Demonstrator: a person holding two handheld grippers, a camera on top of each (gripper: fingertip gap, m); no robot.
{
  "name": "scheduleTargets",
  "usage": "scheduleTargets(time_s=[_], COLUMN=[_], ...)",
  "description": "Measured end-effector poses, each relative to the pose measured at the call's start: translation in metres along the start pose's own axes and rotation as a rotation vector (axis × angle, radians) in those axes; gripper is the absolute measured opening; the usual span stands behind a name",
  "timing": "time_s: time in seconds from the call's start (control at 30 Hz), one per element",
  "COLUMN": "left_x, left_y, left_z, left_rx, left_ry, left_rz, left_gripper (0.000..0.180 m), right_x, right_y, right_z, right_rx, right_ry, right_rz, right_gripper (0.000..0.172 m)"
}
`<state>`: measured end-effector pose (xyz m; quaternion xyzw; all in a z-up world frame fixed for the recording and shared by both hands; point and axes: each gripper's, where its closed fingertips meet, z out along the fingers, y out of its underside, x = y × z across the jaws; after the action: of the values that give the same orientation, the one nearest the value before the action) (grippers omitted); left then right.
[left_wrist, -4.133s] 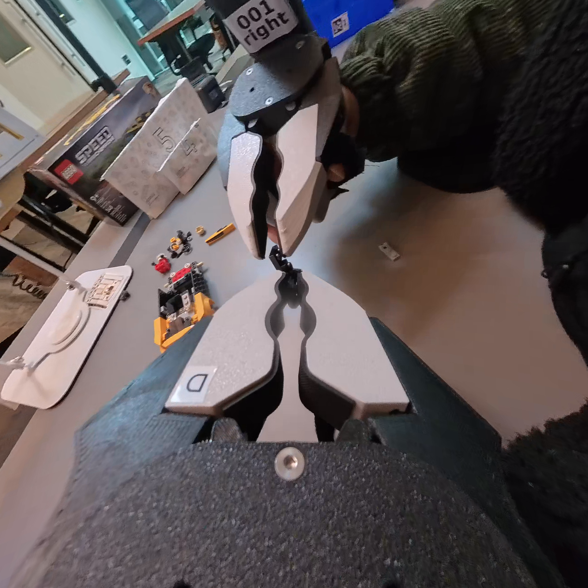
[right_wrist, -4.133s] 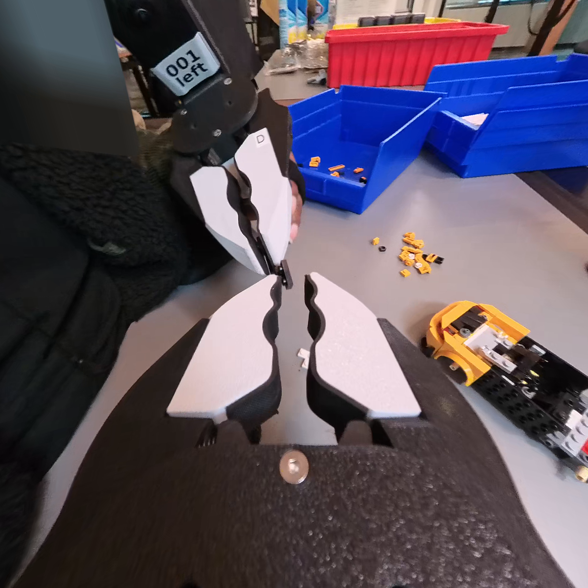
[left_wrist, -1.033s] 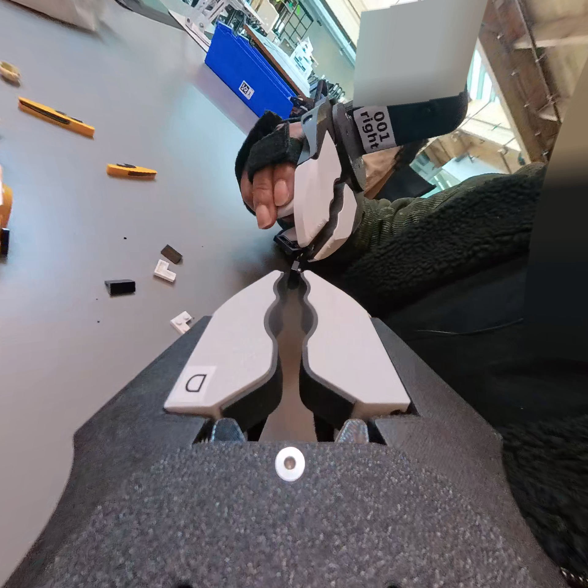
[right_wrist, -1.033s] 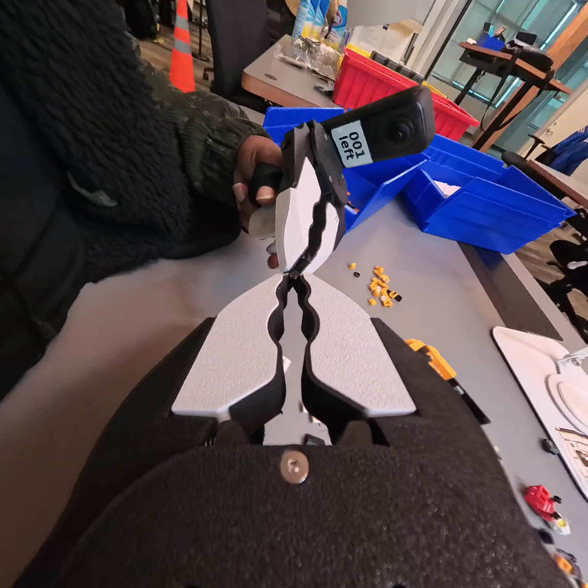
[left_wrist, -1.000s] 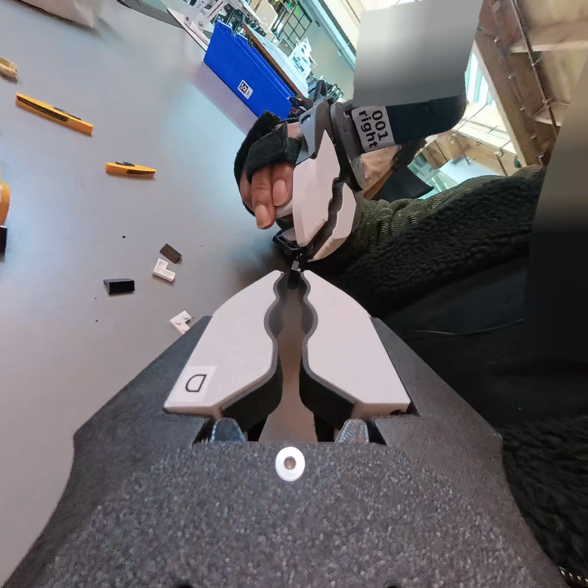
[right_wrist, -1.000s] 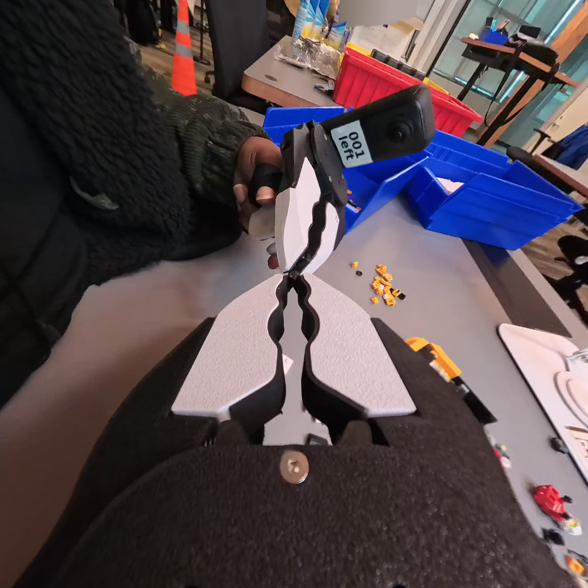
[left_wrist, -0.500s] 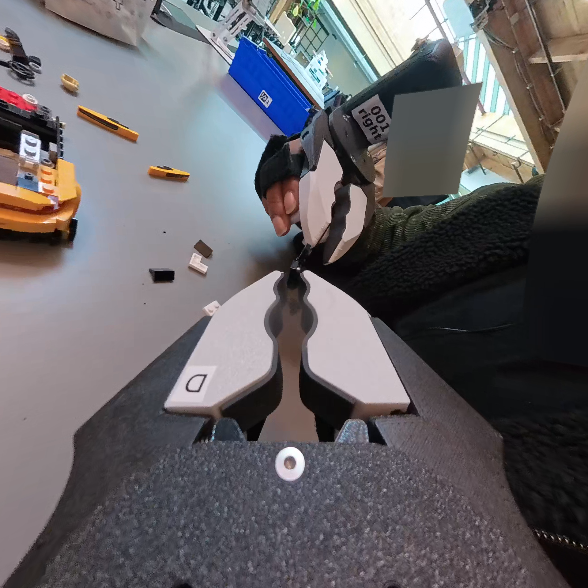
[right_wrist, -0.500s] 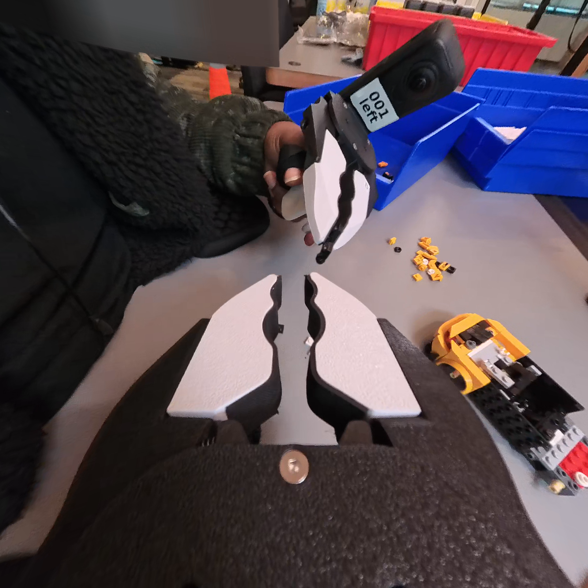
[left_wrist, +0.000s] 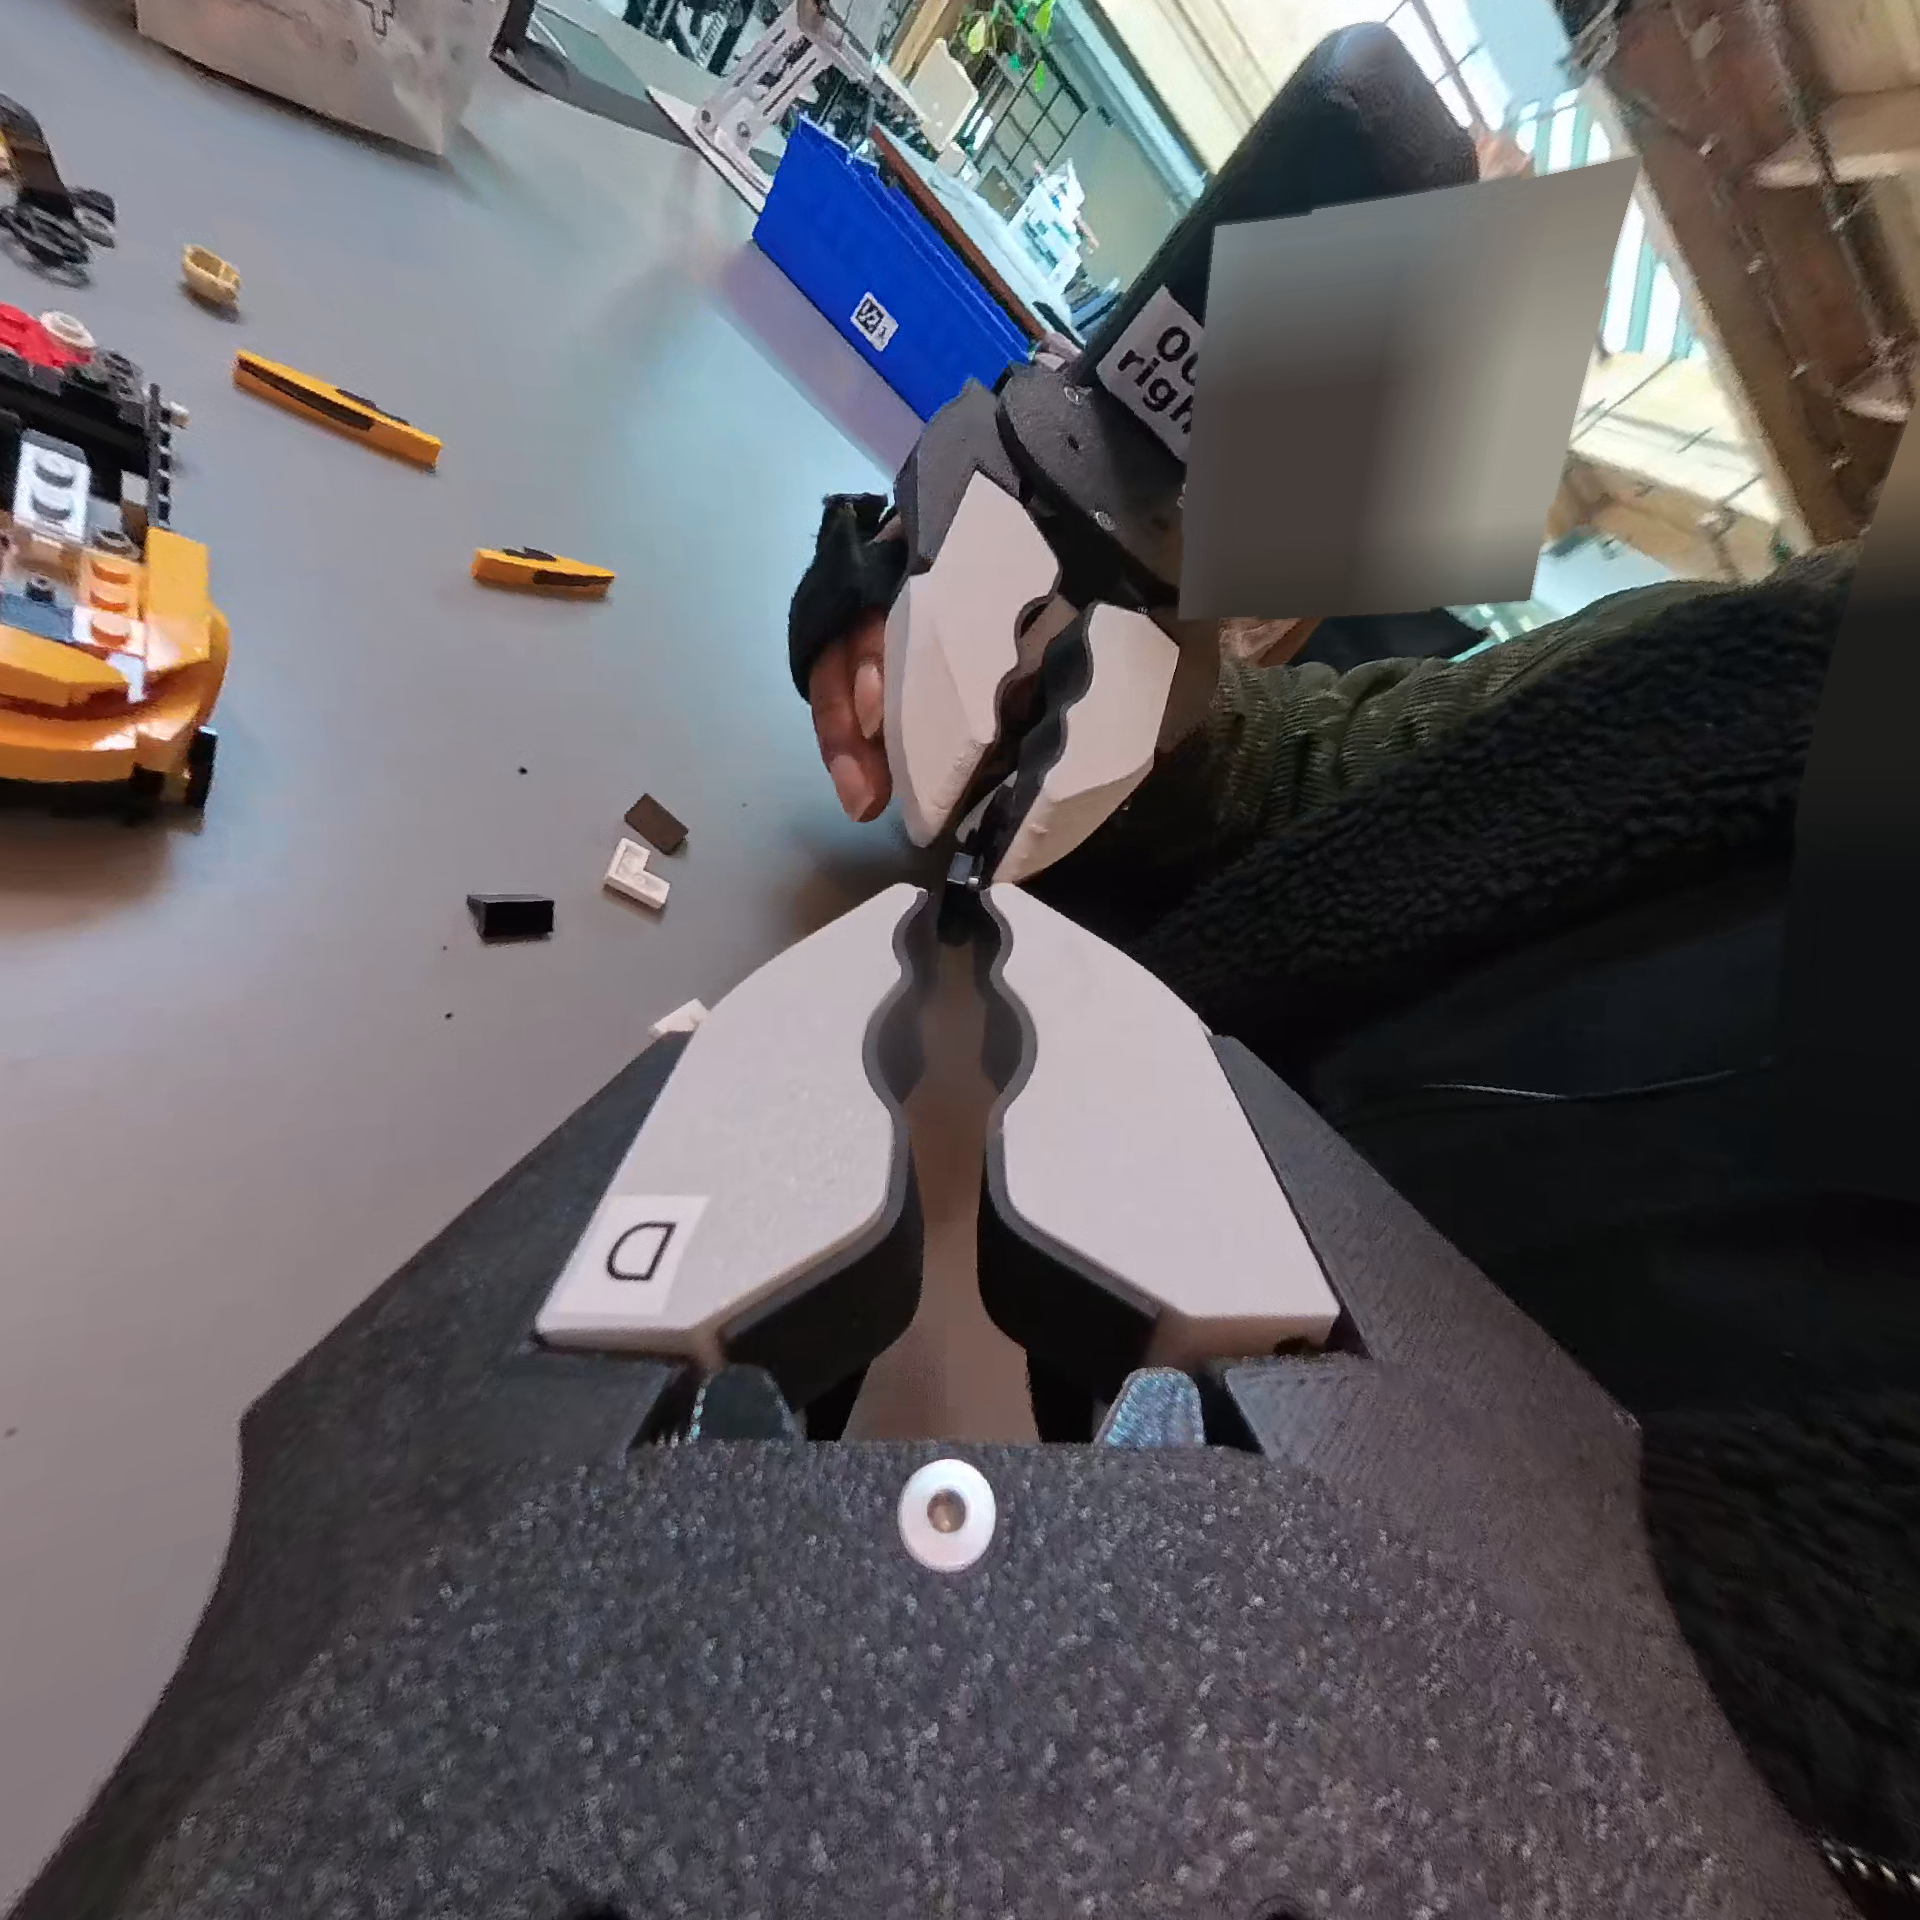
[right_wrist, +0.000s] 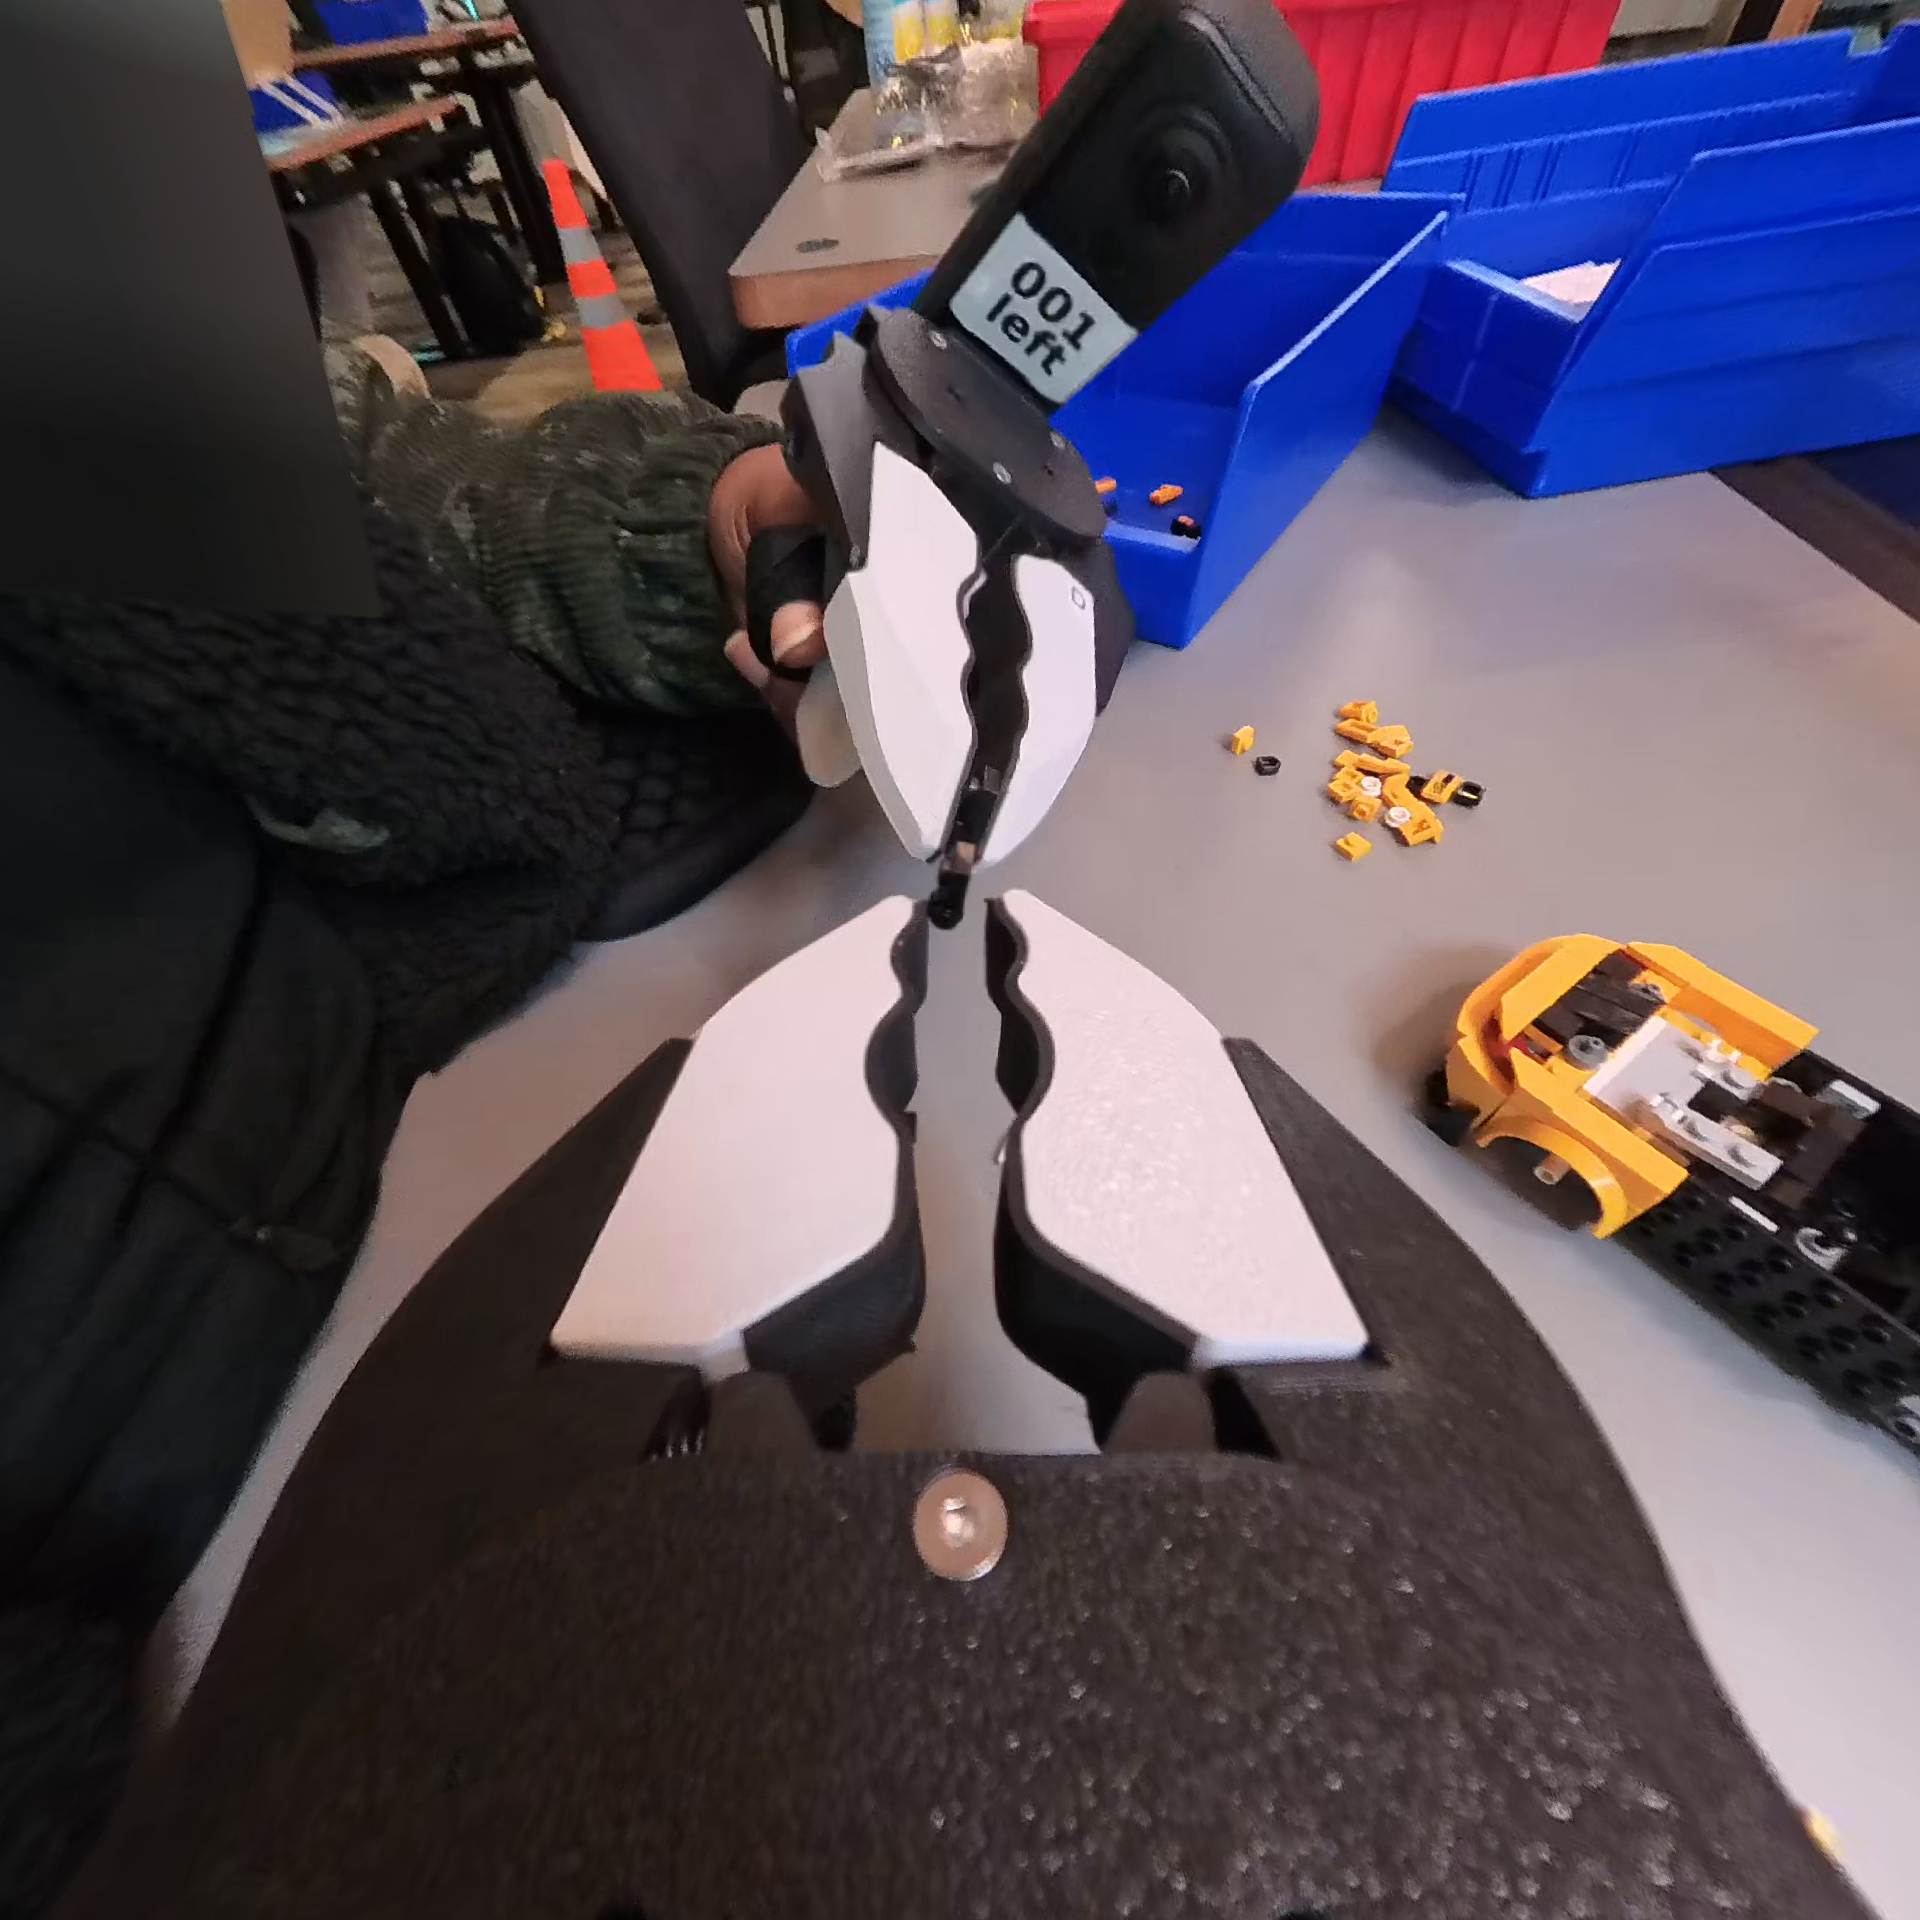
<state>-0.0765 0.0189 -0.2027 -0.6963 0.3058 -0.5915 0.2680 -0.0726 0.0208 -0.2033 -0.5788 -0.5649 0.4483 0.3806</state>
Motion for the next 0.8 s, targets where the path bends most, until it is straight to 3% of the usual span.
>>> scheduleTargets(time_s=[0.17, 0.8], left_x=[0.004, 0.006], left_y=[-0.004, -0.024], left_z=[-0.002, -0.015], left_rx=[0.004, 0.089], left_ry=[-0.04, -0.118], left_rz=[0.116, 0.214], left_gripper=[0.006, 0.006], right_x=[-0.001, 0.002], right_y=[-0.006, -0.014], right_z=[-0.001, -0.01], right_rx=[0.028, 0.052], right_ry=[-0.009, -0.025], right_rz=[-0.009, -0.001], right_gripper=[0.006, 0.004])
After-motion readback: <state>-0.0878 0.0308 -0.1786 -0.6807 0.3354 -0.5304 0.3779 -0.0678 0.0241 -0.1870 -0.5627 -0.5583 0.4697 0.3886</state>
